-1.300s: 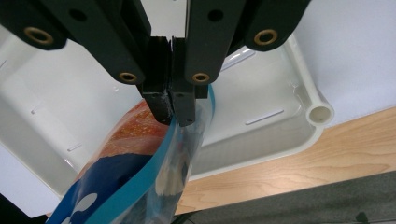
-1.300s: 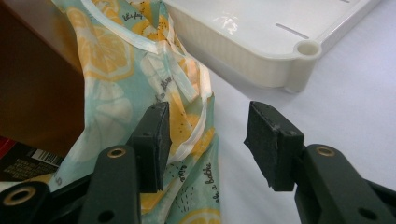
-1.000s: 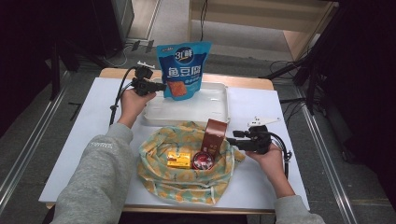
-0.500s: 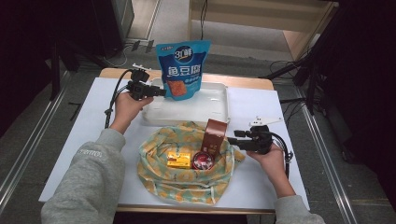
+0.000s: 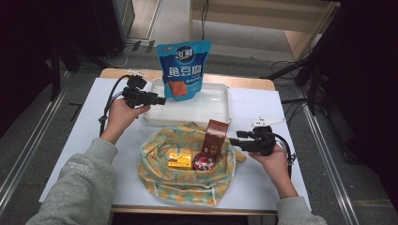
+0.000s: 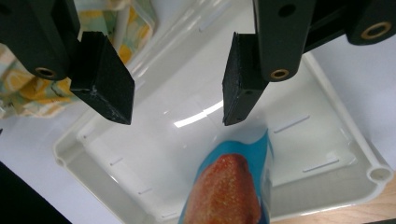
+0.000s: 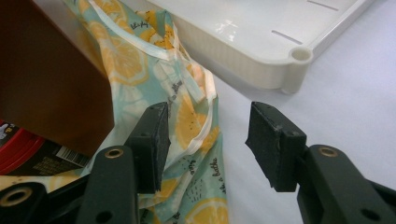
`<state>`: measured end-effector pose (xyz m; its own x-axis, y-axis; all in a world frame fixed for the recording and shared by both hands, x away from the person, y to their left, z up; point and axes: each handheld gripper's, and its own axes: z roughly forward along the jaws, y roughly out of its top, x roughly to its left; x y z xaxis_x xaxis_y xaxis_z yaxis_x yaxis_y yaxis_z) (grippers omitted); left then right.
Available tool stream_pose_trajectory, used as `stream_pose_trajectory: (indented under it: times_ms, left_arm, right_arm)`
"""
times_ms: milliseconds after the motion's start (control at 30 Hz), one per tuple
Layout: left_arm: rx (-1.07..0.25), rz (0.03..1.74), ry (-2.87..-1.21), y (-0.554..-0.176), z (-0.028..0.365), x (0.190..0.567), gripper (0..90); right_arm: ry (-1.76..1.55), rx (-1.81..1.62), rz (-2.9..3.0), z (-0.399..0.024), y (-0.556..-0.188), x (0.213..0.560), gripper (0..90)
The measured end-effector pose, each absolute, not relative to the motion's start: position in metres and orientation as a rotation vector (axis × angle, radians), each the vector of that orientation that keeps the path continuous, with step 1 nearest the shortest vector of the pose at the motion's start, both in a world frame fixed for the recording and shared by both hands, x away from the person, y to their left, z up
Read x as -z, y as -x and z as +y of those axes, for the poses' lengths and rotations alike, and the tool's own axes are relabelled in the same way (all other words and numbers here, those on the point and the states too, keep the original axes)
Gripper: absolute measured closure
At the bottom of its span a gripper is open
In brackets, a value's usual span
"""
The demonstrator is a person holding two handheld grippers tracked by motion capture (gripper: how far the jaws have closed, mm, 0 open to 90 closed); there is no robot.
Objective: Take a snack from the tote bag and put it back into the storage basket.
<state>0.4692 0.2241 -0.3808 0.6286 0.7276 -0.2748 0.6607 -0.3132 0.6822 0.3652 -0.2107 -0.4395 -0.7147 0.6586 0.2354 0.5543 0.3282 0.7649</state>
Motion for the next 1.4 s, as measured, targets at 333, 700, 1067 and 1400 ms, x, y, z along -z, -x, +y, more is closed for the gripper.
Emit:
stream_pose_trajectory:
  times_ms: [333, 700, 1067, 1400]
  left_arm:
    - [-0.077, 1.047, -2.071, -0.441, 0.226, 0.379, 43.4]
    - [-0.085, 1.014, -2.085, -0.414, 0.230, 0.383, 43.1]
    - [-0.073, 1.005, -2.050, -0.390, 0.243, 0.388, 43.0]
    - [-0.068, 0.986, -2.042, -0.385, 0.248, 0.389, 42.9]
  right_arm:
    - [-1.132, -1.326, 2.460, -0.209, -0.360, 0.432, 49.0]
    - [-1.086, -1.309, 2.472, -0.207, -0.351, 0.422, 47.4]
    - [-1.047, -1.305, 2.517, -0.203, -0.347, 0.408, 46.6]
    - [-0.995, -1.302, 2.552, -0.198, -0.344, 0.394, 43.7]
